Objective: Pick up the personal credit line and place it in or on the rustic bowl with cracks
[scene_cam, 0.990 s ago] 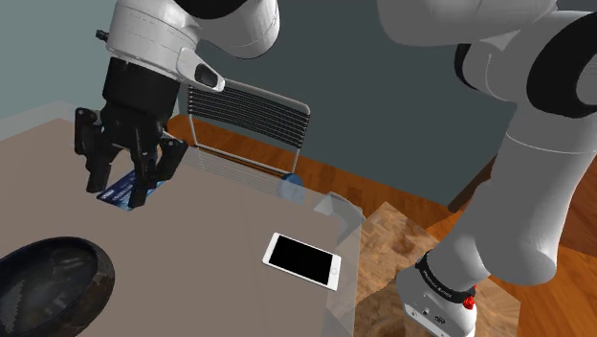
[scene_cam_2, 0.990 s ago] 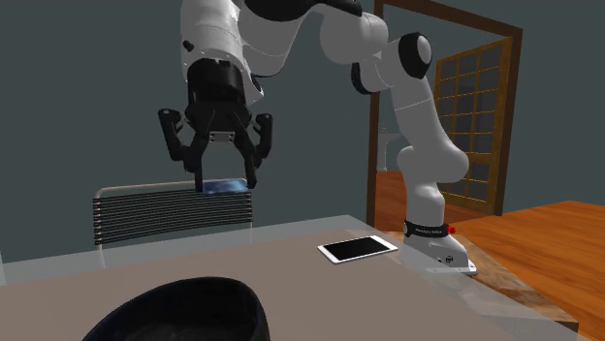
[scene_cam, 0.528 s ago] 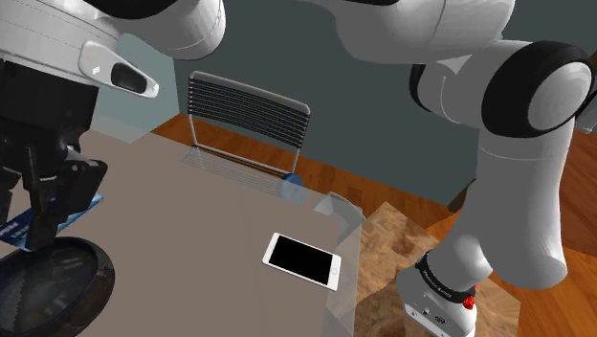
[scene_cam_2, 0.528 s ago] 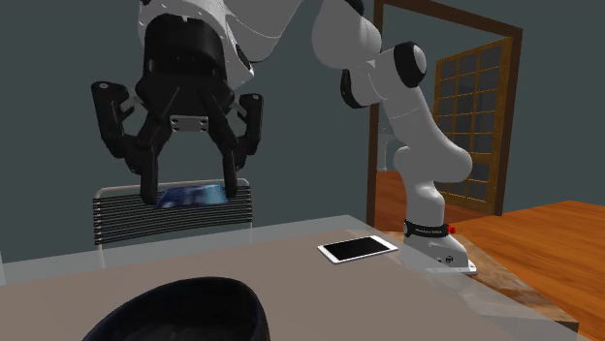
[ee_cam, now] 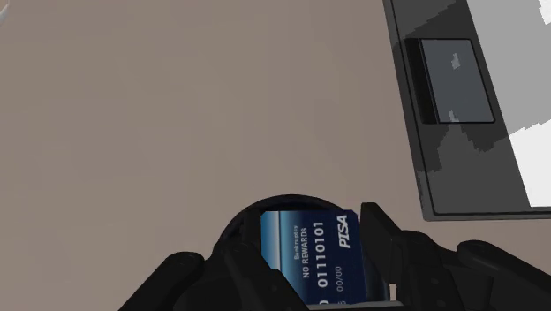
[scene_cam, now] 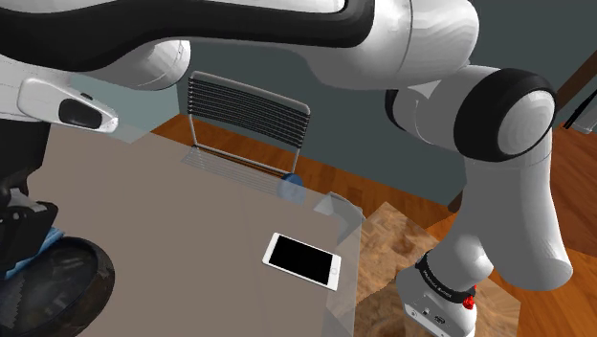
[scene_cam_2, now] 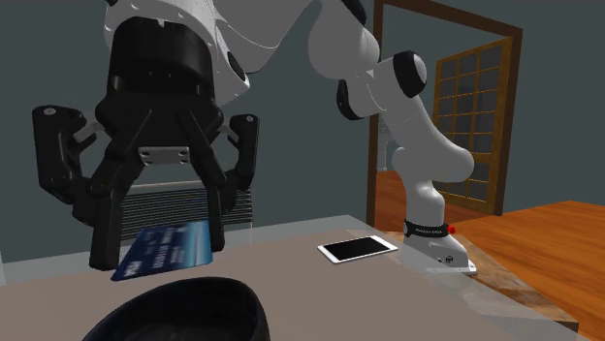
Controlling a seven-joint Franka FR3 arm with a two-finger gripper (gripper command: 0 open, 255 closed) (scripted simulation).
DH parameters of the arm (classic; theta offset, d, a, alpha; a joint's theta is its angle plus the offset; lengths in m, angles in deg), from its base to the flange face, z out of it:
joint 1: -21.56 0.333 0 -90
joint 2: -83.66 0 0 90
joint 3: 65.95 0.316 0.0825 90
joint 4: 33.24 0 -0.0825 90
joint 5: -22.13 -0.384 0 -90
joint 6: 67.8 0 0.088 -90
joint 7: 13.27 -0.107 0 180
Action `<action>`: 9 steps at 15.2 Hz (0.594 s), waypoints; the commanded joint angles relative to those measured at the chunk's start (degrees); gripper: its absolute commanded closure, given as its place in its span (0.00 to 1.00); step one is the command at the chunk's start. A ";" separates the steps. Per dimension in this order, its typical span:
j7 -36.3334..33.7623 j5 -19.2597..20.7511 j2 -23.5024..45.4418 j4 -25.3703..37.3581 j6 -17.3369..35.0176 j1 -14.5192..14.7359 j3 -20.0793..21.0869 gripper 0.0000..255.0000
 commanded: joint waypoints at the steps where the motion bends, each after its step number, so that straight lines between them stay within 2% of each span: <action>1: 0.69 -0.28 -0.23 -1.89 1.50 -0.38 0.04 1.00; 9: 2.99 -0.90 0.32 -7.17 6.71 -1.04 0.07 1.00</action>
